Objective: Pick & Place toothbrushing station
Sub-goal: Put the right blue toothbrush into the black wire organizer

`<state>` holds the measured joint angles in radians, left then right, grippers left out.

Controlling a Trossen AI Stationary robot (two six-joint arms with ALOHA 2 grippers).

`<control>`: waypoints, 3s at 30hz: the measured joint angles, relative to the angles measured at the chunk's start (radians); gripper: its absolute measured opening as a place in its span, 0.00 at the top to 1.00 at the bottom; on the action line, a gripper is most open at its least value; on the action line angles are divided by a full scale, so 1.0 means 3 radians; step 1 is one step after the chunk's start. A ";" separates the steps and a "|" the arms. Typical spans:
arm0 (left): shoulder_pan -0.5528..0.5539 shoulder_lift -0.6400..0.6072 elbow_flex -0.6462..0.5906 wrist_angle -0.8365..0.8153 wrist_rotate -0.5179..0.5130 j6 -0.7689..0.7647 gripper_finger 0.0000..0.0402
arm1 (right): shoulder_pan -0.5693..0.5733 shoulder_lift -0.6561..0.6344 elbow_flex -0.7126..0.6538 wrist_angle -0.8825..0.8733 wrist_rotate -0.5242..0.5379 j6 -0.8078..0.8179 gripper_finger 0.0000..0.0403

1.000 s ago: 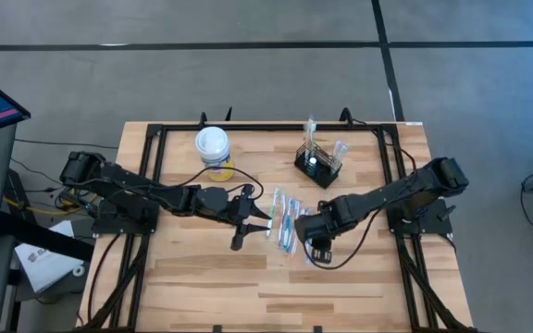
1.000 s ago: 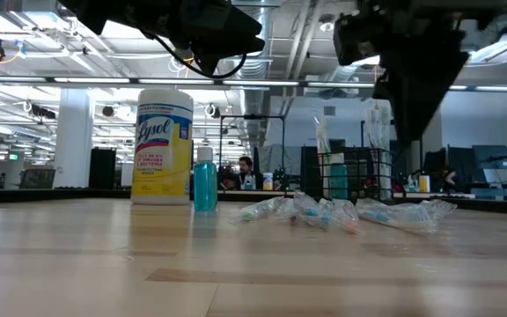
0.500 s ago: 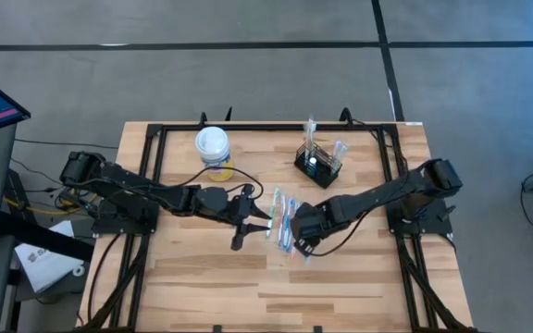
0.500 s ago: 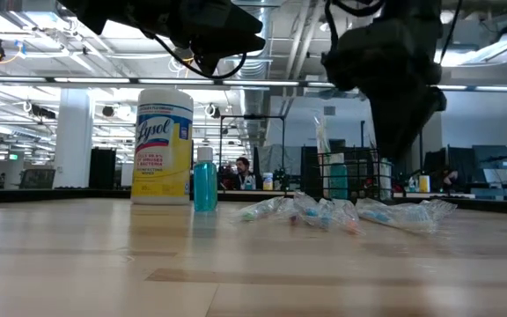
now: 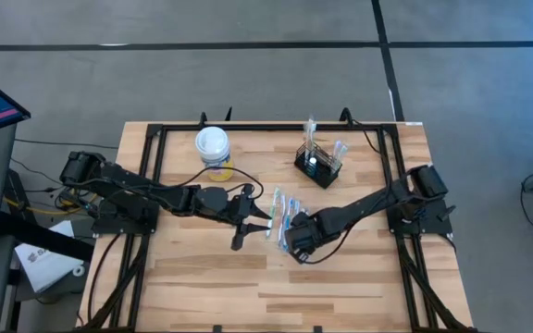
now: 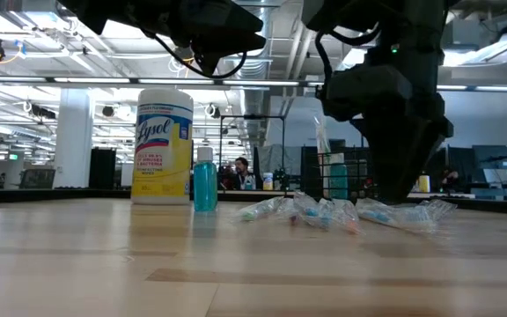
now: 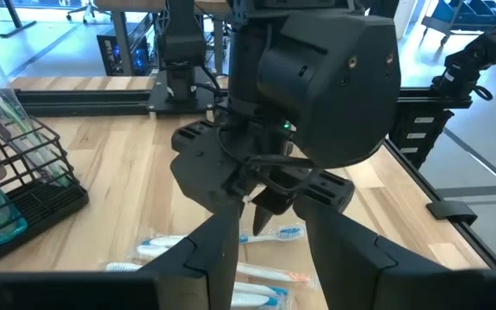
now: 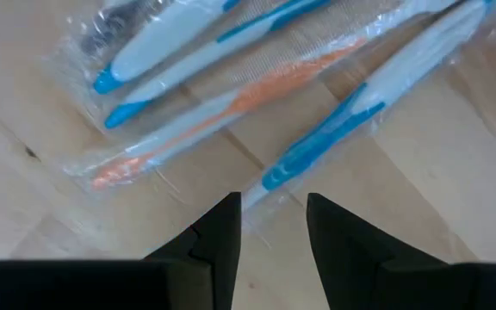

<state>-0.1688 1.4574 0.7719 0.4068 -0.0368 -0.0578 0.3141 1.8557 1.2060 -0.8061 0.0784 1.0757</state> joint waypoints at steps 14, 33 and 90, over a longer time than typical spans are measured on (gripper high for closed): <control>0.0000 0.0000 0.0000 -0.0004 0.0000 0.0000 0.67 | 0.0129 0.0022 0.0000 0.0103 0.0005 0.0260 0.69; 0.0000 0.0000 0.0000 0.0015 0.0000 -0.0001 0.67 | 0.0153 0.0239 0.0011 0.0056 -0.0016 0.0345 0.74; -0.0469 0.0000 0.0000 -0.0028 -0.1459 0.2316 0.67 | 0.0127 0.0265 0.1971 -0.1698 0.0358 -0.0966 1.00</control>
<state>-0.3096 1.4574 0.7719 0.3984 -0.4745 0.6369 0.3523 1.9352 1.7974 -1.3155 0.1859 0.7860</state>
